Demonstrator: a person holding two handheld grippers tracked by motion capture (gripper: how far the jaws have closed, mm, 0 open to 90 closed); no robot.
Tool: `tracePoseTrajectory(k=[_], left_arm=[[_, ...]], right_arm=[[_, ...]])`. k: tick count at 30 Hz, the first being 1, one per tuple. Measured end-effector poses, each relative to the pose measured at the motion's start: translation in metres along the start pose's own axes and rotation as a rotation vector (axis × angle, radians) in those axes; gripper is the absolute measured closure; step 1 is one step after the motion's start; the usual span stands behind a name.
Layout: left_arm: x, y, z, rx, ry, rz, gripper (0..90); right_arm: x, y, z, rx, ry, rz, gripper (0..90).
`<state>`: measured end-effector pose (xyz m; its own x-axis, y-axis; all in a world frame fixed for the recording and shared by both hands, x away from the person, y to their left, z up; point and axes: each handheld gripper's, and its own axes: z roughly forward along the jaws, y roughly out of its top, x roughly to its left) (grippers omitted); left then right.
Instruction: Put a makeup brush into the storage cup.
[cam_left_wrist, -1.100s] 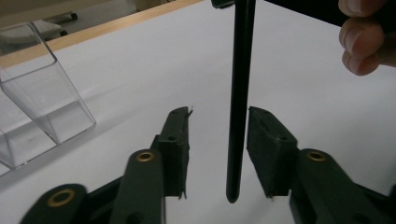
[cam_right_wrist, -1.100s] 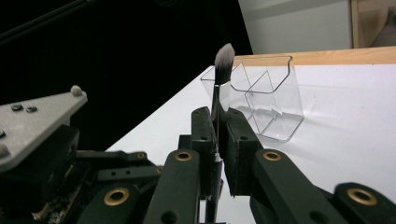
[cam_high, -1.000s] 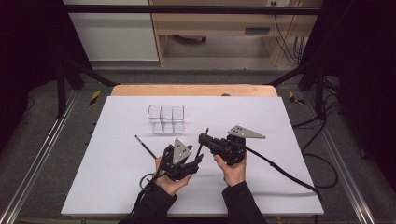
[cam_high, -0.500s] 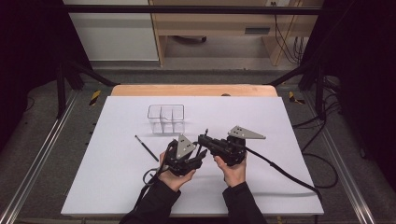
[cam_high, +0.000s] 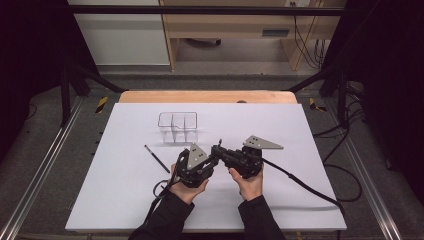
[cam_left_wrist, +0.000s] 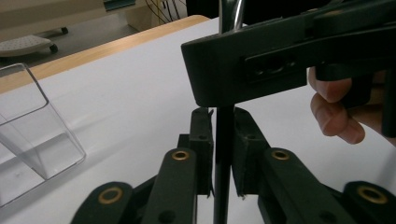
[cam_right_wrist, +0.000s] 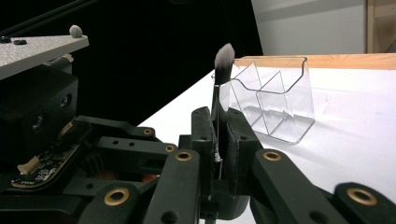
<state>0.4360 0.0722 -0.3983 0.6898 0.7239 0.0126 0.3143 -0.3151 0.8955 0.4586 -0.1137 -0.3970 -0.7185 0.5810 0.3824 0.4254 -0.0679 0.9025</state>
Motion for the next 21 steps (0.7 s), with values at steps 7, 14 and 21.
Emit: tracePoseTrajectory(k=[7,14,21], left_arm=[[-0.0008,0.0005,-0.0007,-0.002,0.004,0.002,82.5],[-0.0011,0.0006,-0.0022,-0.008,0.012,0.005,82.6],[0.0073,0.0,-0.0074,-0.014,0.028,-0.01,82.6]], right_arm=[[0.0004,0.0004,-0.0008,-0.001,0.0,-0.001,84.2],[-0.0001,0.0019,-0.002,0.002,-0.004,-0.002,77.8],[0.0018,0.0049,-0.0079,-0.02,-0.016,-0.035,59.7]])
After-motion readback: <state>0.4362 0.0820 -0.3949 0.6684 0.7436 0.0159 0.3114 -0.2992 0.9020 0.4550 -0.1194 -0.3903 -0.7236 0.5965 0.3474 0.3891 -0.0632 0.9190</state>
